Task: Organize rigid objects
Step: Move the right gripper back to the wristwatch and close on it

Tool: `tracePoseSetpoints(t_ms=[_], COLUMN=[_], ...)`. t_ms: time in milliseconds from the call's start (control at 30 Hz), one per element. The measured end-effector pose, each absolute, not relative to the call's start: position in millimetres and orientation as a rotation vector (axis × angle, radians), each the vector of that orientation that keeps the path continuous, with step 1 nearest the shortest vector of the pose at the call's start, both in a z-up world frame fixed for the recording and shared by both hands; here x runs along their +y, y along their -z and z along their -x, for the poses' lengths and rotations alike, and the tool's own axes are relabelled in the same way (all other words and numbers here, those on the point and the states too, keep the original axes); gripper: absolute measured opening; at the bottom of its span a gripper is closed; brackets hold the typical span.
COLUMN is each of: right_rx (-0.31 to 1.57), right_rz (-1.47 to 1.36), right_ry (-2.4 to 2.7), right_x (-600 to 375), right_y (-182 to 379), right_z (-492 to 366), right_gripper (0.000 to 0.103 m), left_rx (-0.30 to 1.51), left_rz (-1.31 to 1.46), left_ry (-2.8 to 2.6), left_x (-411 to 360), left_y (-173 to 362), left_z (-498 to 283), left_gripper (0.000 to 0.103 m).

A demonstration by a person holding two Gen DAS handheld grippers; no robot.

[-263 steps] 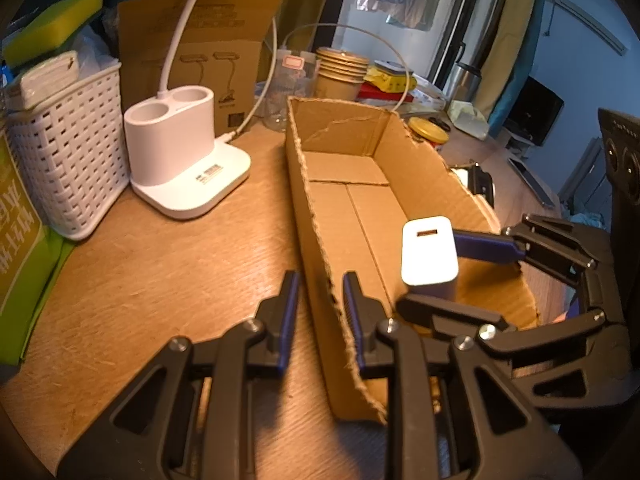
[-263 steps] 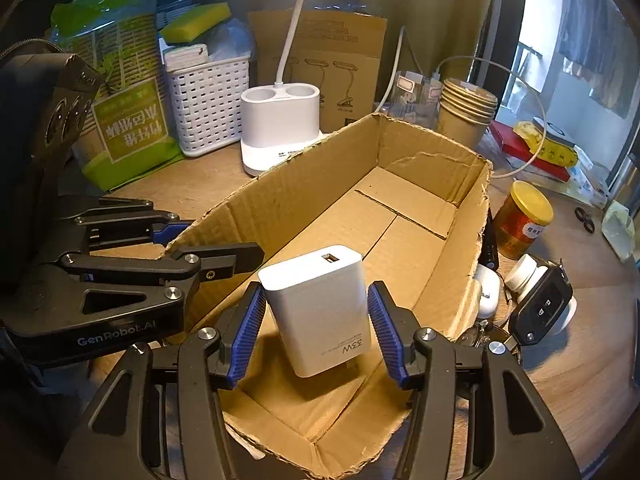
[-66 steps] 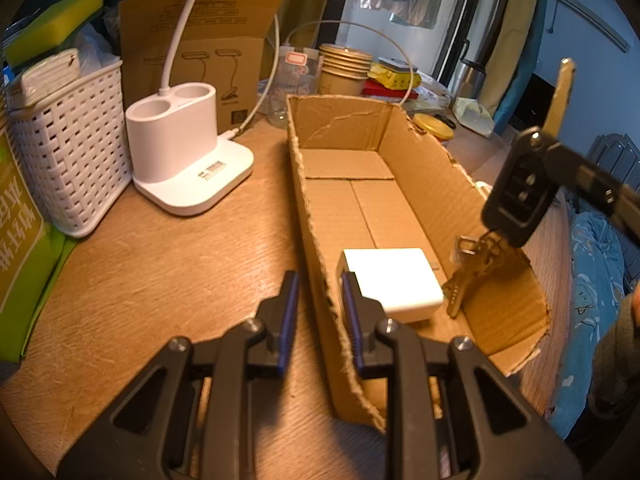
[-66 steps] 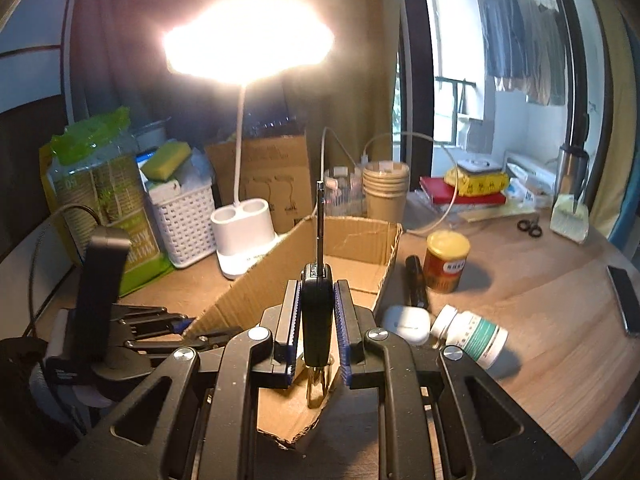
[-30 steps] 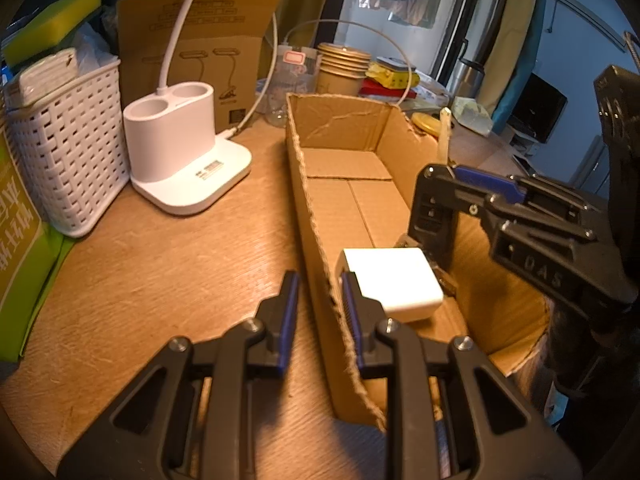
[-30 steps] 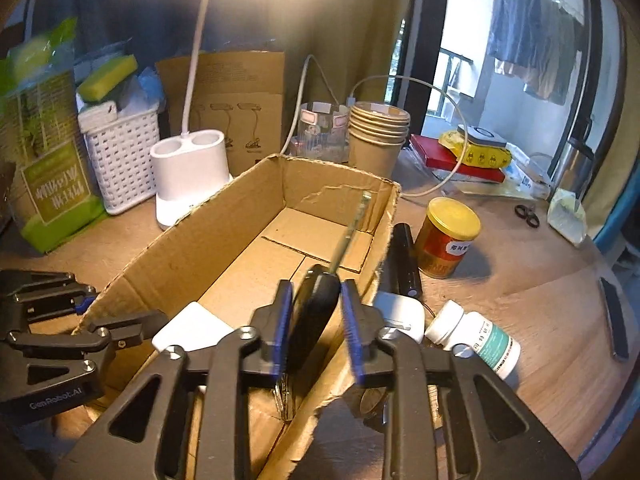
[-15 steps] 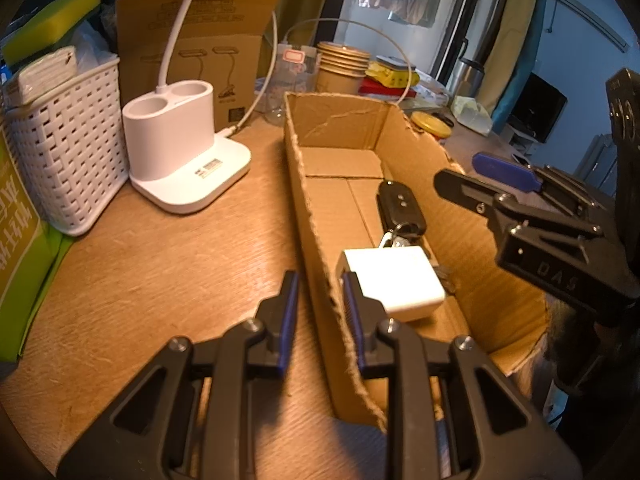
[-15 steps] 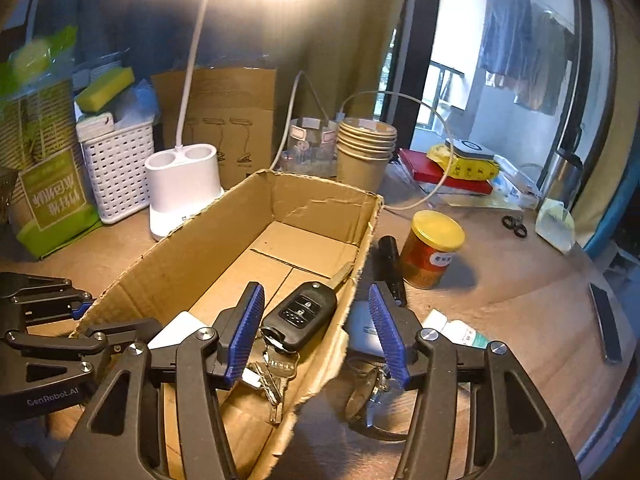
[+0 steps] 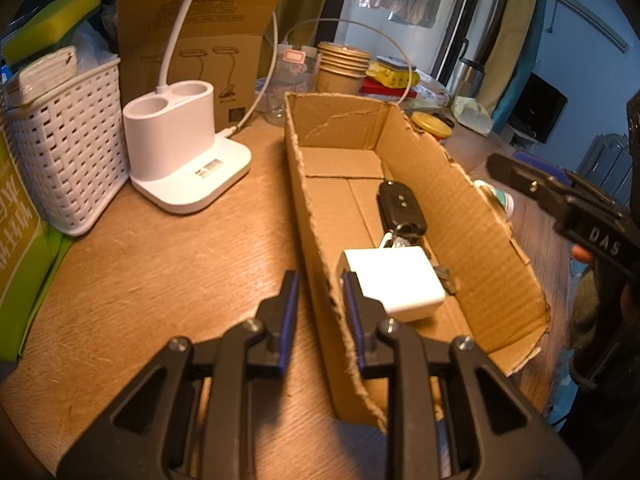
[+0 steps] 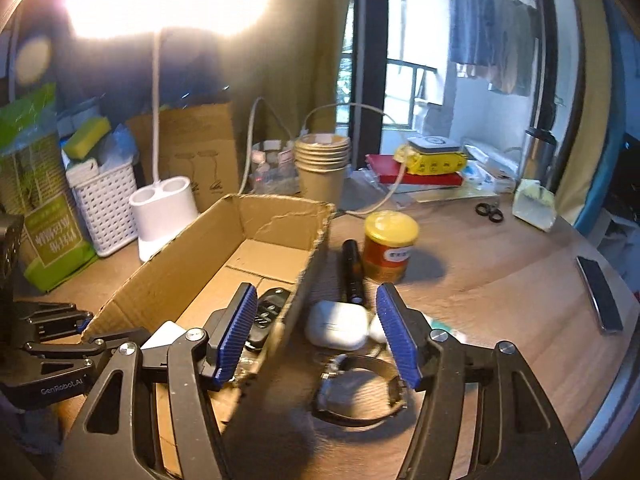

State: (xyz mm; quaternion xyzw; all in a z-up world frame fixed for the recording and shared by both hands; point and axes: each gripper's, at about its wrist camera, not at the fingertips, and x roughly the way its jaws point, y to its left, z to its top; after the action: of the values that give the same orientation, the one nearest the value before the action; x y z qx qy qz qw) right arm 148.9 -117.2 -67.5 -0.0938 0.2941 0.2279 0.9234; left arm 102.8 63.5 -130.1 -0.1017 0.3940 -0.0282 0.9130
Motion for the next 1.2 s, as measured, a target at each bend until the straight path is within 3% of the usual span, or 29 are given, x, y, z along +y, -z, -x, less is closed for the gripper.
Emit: tracePoseSetpoints(t_ms=[533, 1200], right_rx=[0.625, 0.701], right_rz=[0.121, 0.146], right_ry=[-0.363, -0.456], right_x=[-170.7, -154.9], right_y=[71.5, 96.1], right_z=[-160.8, -140.9], right_gripper=[0.065, 0.065], left_rx=[0.812, 0.811], left_rz=[0.21, 0.209], left_ry=[0.058, 0.058], left_x=[63.5, 63.7], left_y=[130.2, 130.3], left_z=[-102.8, -102.8], left_gripper=[0.024, 0.024])
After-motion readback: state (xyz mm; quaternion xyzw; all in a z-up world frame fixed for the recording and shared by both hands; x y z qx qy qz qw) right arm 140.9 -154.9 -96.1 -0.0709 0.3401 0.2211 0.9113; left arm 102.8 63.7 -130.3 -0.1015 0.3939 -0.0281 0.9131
